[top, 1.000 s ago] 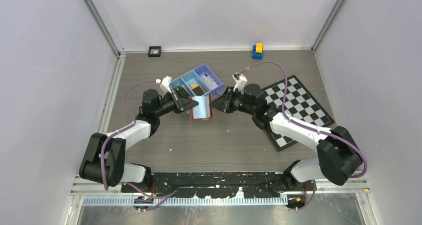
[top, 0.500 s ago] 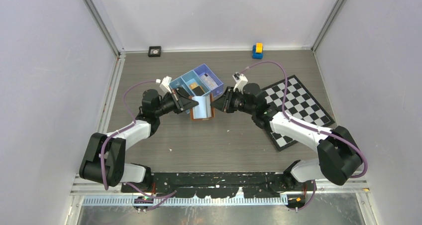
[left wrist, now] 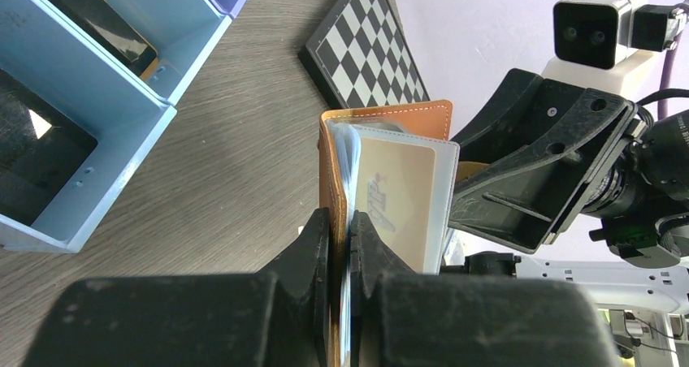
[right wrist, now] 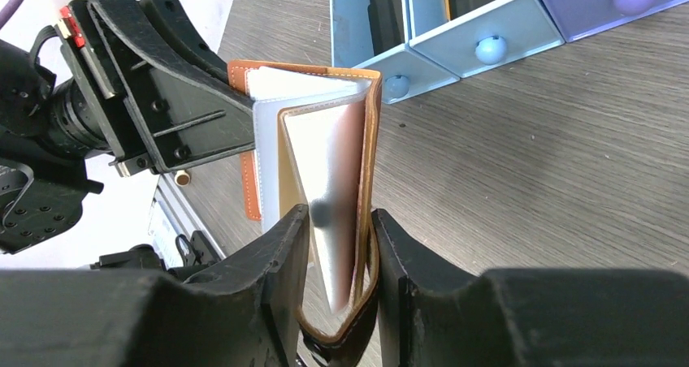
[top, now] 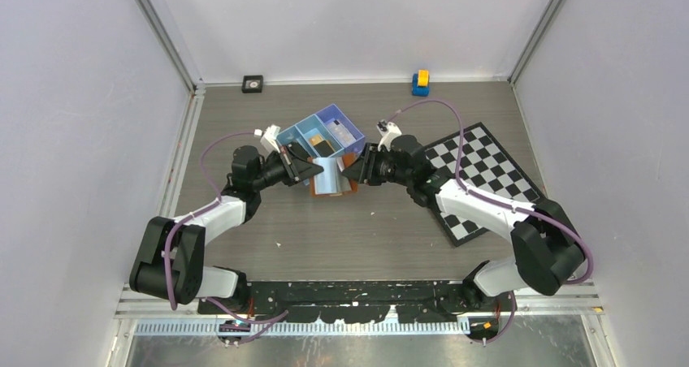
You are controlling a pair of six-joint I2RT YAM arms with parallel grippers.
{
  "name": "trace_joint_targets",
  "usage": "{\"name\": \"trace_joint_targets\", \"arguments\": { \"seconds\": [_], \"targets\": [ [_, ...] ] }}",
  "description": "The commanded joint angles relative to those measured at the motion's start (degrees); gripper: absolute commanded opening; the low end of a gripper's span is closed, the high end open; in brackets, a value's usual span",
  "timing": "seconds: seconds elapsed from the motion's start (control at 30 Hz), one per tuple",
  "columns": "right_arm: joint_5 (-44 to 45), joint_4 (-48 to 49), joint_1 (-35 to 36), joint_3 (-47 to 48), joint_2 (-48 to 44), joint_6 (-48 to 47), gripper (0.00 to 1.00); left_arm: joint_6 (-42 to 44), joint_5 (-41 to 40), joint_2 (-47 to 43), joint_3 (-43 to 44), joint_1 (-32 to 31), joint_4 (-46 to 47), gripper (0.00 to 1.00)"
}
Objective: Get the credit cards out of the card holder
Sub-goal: Remove the credit card from the card holder.
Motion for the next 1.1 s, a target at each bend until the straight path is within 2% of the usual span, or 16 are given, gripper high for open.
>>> {"name": "trace_joint_targets", "arguments": {
  "seconds": [0.0, 0.13, 0.4, 0.47, 0.57, 0.7, 0.77, 0.9, 0.97, 1.07],
  "targets": [
    [0.9, 0.0, 0.5, 2.9, 1.1, -0.9, 0.42, 0.6, 0.6, -1.7, 0.7, 0.2, 1.9, 0.0],
    [1.4, -0.9, 1.2, 3.8, 2.4, -1.3, 0.49, 0.6, 0.6, -1.5, 0.7, 0.2, 1.9, 0.0],
    [3.3, -3.5, 3.1, 5.9, 4.6, -3.1, 0.51, 0.3, 1.0, -1.1, 0.9, 0.1, 2.2, 0.0],
    [4.3, -4.6, 3.5, 6.5, 5.0, -3.5, 0.49, 0.2, 1.2, -1.0, 0.9, 0.1, 2.5, 0.0],
    [5.0, -5.9, 3.8, 7.3, 5.6, -3.9, 0.38, -0.7, 1.8, -0.4, 0.7, 0.0, 3.9, 0.0],
    [6.4, -6.4, 3.7, 7.2, 4.8, -3.8, 0.25, -1.9, 2.6, 0.4, 0.4, 0.0, 6.3, 0.15],
    [7.7, -6.3, 3.8, 6.8, 4.1, -3.4, 0.23, -2.5, 2.8, 0.7, 0.2, 0.0, 7.2, 0.28],
    [7.9, -5.9, 3.8, 6.4, 3.4, -3.1, 0.22, -2.9, 3.1, 0.8, -0.2, -0.1, 8.6, 0.46],
    [7.8, -5.9, 3.8, 6.4, 3.3, -2.9, 0.21, -2.9, 3.0, 0.7, -0.1, -0.2, 8.6, 0.52],
    [7.5, -5.8, 3.7, 6.4, 3.3, -2.8, 0.2, -2.7, 3.3, 1.2, 0.2, -0.6, 8.7, 0.56]
  ]
}}
